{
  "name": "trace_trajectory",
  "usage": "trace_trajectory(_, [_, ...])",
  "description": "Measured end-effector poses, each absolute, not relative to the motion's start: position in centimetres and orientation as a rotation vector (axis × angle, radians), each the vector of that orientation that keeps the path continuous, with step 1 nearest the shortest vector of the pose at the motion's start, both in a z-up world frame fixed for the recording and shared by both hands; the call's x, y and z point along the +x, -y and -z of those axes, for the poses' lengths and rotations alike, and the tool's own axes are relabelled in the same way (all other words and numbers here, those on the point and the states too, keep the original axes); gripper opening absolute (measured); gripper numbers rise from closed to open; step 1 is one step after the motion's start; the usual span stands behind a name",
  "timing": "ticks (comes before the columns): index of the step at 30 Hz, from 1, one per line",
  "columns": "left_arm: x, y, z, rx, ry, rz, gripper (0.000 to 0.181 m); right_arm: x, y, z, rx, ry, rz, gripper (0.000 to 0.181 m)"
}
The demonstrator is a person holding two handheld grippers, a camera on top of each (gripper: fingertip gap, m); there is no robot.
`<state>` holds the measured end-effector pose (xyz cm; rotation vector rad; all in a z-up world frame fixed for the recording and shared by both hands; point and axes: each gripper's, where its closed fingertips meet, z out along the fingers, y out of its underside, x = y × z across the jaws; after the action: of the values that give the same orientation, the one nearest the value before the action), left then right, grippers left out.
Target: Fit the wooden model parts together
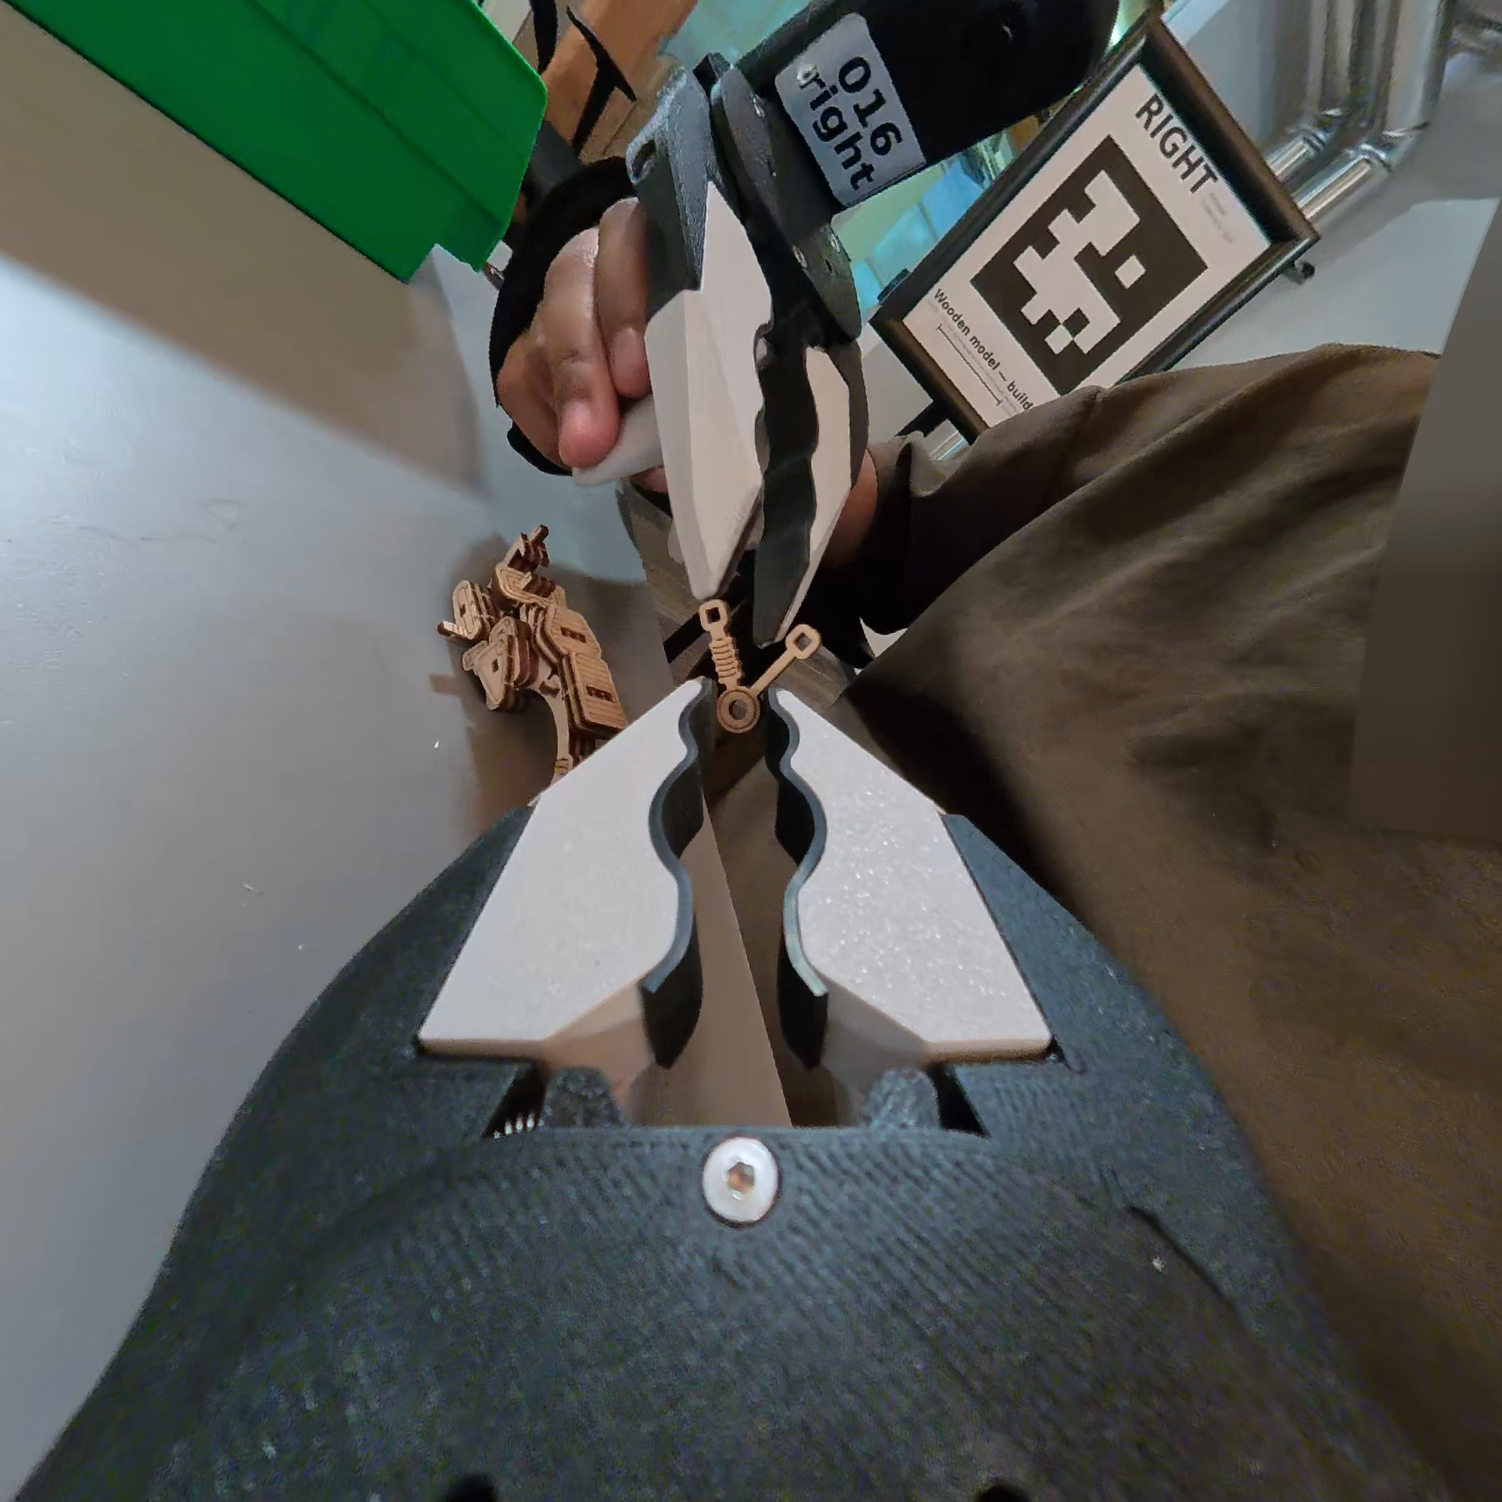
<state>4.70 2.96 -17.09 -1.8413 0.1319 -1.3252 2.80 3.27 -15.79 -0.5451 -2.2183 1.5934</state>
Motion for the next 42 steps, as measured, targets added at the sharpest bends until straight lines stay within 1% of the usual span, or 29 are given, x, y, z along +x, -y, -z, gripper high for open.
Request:
trace_trajectory(5, [4.8, -2.7, 16.6, -1.810, -0.140, 1.377, 0.008, 3.4, -3.5, 16.3, -0.569, 2.248, -1.614, 0.017])
trace_trajectory(7, [5.1, -2.6, 16.7, -1.817, -0.150, 1.384, 0.008, 3.5, -3.2, 16.4, -0.552, 2.257, -1.617, 0.014])
trace_trajectory(9, [5.4, -2.5, 16.9, -1.828, -0.162, 1.395, 0.008, 3.8, -2.8, 16.4, -0.515, 2.266, -1.616, 0.006])
trace_trajectory(14, [5.1, -2.5, 16.7, -1.802, -0.125, 1.414, 0.009, 4.2, -2.8, 16.2, -0.483, 2.279, -1.629, 0.001])
trace_trajectory(17, [4.7, -2.5, 15.8, -1.749, -0.090, 1.454, 0.008, 4.1, -2.7, 15.6, -0.485, 2.248, -1.663, 0.001])
trace_trajectory(20, [4.8, -2.3, 16.3, -1.780, -0.100, 1.436, 0.008, 4.0, -2.6, 16.0, -0.475, 2.268, -1.637, 0.001])
trace_trajectory(21, [4.7, -2.4, 16.3, -1.780, -0.094, 1.431, 0.008, 3.8, -2.7, 16.1, -0.489, 2.261, -1.619, 0.003])
trace_trajectory(23, [4.1, -2.8, 16.2, -1.773, -0.047, 1.429, 0.007, 3.1, -3.3, 16.1, -0.532, 2.231, -1.570, 0.027])
trace_trajectory(24, [3.7, -3.0, 16.5, -1.779, -0.014, 1.420, 0.007, 2.9, -3.7, 16.1, -0.546, 2.221, -1.546, 0.030])
trace_trajectory(26, [2.8, -3.4, 17.2, -1.805, 0.056, 1.391, 0.007, 2.7, -4.4, 16.6, -0.549, 2.232, -1.469, 0.032])
trace_trajectory(30, [1.9, -3.7, 19.1, -1.913, 0.108, 1.314, 0.008, 2.9, -5.4, 20.8, -0.503, 2.397, -1.135, 0.033])
trace_trajectory(32, [2.0, -3.7, 19.4, -1.937, 0.105, 1.303, 0.008, 3.2, -5.1, 22.1, -0.466, 2.450, -1.057, 0.033])
trace_trajectory(36, [2.0, -3.9, 19.9, -1.969, 0.116, 1.286, 0.008, 3.1, -5.0, 22.7, -0.443, 2.476, -1.013, 0.031])
trace_trajectory(42, [2.2, -4.3, 20.5, -2.011, 0.121, 1.313, 0.009, 3.2, -5.3, 21.9, -0.504, 2.474, -1.130, 0.027])
